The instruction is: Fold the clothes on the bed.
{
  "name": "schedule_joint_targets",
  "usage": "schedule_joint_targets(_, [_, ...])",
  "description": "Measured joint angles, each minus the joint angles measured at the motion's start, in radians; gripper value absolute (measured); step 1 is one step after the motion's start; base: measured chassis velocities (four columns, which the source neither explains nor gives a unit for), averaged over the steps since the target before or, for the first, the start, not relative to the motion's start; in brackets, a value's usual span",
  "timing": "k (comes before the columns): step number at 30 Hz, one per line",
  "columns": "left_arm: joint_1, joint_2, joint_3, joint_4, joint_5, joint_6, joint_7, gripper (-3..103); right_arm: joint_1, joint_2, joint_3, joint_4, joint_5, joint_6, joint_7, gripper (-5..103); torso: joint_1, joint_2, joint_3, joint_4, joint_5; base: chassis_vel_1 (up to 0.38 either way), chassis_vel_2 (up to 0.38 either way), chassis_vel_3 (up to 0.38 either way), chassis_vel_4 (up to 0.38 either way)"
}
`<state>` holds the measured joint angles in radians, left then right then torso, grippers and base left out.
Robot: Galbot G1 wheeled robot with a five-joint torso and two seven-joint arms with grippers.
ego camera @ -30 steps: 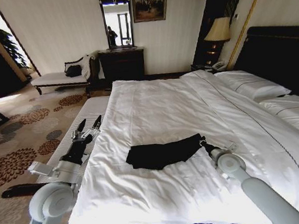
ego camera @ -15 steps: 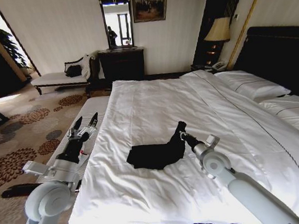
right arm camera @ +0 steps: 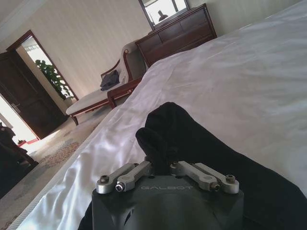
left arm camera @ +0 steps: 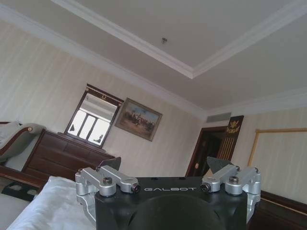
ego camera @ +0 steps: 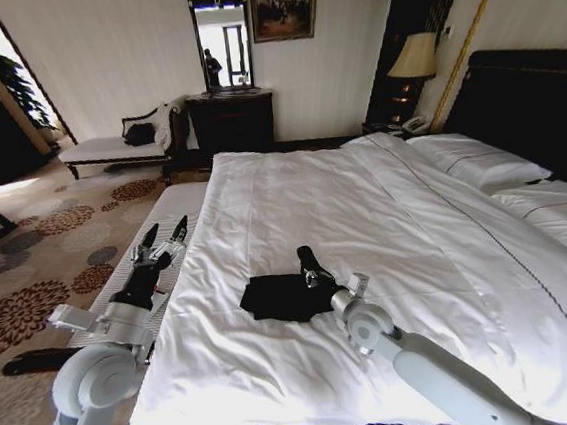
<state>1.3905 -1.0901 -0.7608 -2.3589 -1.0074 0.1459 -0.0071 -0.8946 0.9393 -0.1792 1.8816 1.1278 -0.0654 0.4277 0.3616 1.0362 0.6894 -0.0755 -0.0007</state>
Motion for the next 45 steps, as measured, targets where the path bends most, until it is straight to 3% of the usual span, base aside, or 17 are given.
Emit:
schedule_joint_targets(9, [0.013, -0.007, -0.015, -0.01, 0.0, 0.0, 0.0, 100, 0.038, 0.033, -0.06, -0.016, -0.027, 0.025, -0.046, 7, 0.0, 0.0, 0.0, 0.0, 0.0, 0.0, 0.0, 0.0, 0.0])
schedule_joint_targets(39, [0.018, -0.006, -0.024, -0.015, -0.004, 0.002, -0.003, 100, 0.029, 0.177, -0.166, -0.125, -0.123, 0.049, -0.071, 3, 0.0, 0.0, 0.0, 0.0, 0.0, 0.0, 0.0, 0.0, 0.0])
schedule_joint_targets(41, [0.019, -0.006, -0.024, -0.015, -0.005, 0.002, -0.003, 100, 0.025, 0.186, -0.166, -0.133, -0.135, 0.055, -0.072, 7, 0.0, 0.0, 0.0, 0.0, 0.0002, 0.0, 0.0, 0.0, 0.0])
schedule_joint_targets(45, [0.023, -0.002, -0.029, -0.016, -0.007, 0.006, -0.003, 100, 0.0, 0.194, -0.159, -0.138, -0.163, 0.094, -0.116, 22, 0.0, 0.0, 0.0, 0.0, 0.0002, 0.0, 0.0, 0.0, 0.0])
